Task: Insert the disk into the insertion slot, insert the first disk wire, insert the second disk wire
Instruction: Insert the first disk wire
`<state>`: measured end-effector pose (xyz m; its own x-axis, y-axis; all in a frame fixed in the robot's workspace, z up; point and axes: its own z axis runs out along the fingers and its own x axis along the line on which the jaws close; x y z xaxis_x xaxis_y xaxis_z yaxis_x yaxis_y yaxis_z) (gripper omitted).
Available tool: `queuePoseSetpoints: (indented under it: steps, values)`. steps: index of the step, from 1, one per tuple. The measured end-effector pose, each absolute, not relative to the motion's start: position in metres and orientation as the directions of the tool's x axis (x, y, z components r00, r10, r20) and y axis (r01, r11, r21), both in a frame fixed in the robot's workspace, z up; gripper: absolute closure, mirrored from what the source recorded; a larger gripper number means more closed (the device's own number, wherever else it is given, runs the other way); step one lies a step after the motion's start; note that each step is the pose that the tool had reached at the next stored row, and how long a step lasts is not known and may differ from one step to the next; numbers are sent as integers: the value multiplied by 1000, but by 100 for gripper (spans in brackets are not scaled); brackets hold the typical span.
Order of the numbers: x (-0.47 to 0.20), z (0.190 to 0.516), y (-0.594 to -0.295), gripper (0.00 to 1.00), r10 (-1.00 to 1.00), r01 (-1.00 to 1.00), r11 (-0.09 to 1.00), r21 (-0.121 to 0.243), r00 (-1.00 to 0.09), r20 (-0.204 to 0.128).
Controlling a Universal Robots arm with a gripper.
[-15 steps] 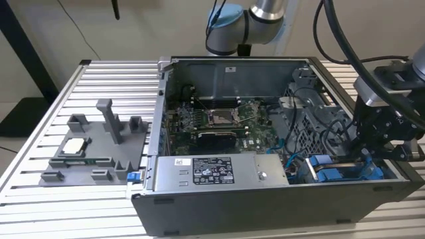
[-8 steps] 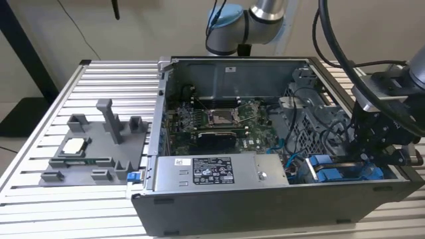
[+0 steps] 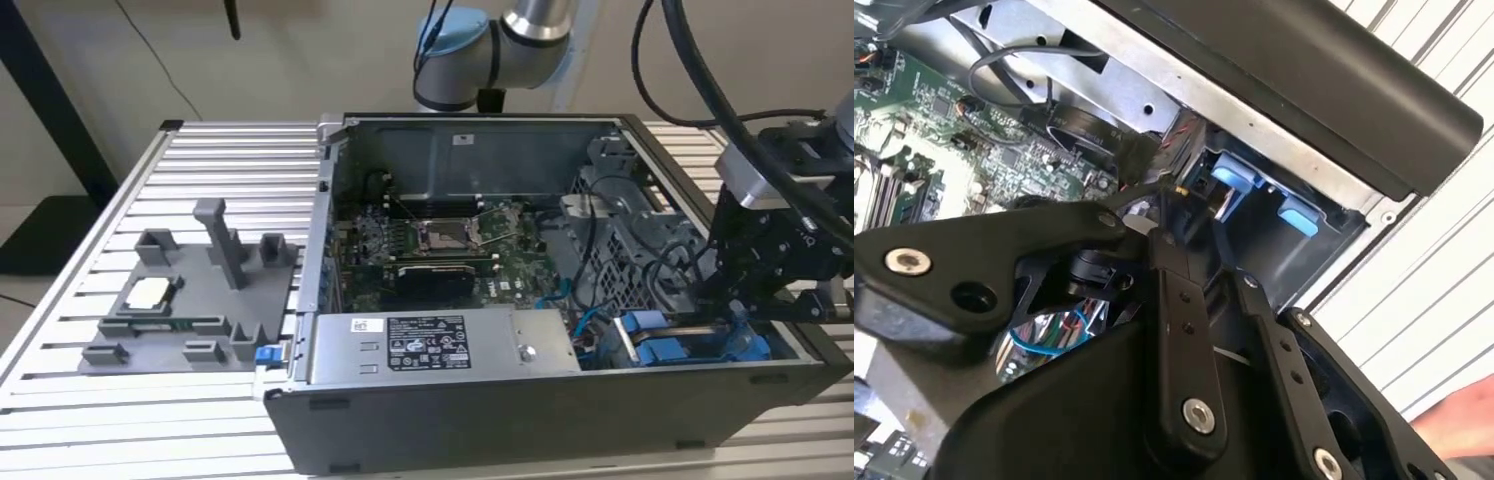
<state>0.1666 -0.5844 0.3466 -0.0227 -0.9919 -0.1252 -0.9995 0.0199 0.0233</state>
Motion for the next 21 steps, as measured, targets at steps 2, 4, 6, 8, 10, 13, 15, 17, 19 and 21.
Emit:
queuePoseSetpoints:
  steps: [2,4,6,8,10,13,15,17,19,21]
  values:
    - [167,351,-584,73,-992,-1000,20,23,-23,-125]
    - [166,352,-584,73,-992,-1000,20,22,-23,-125]
    - [165,352,-584,73,-992,-1000,20,14,-21,-126]
    - [165,353,-584,73,-992,-1000,20,14,-21,-121]
    - [165,354,-584,73,-992,-1000,20,12,-21,-120]
    - [165,357,-584,73,-993,-1000,20,12,-21,-120]
    - [165,360,-584,73,-993,-1000,20,12,-21,-120]
    - [165,365,-584,73,-993,-1000,20,12,-21,-120]
    - [165,371,-584,73,-993,-1000,20,12,-21,-120]
    - [165,378,-584,73,-993,-1000,20,12,-21,-120]
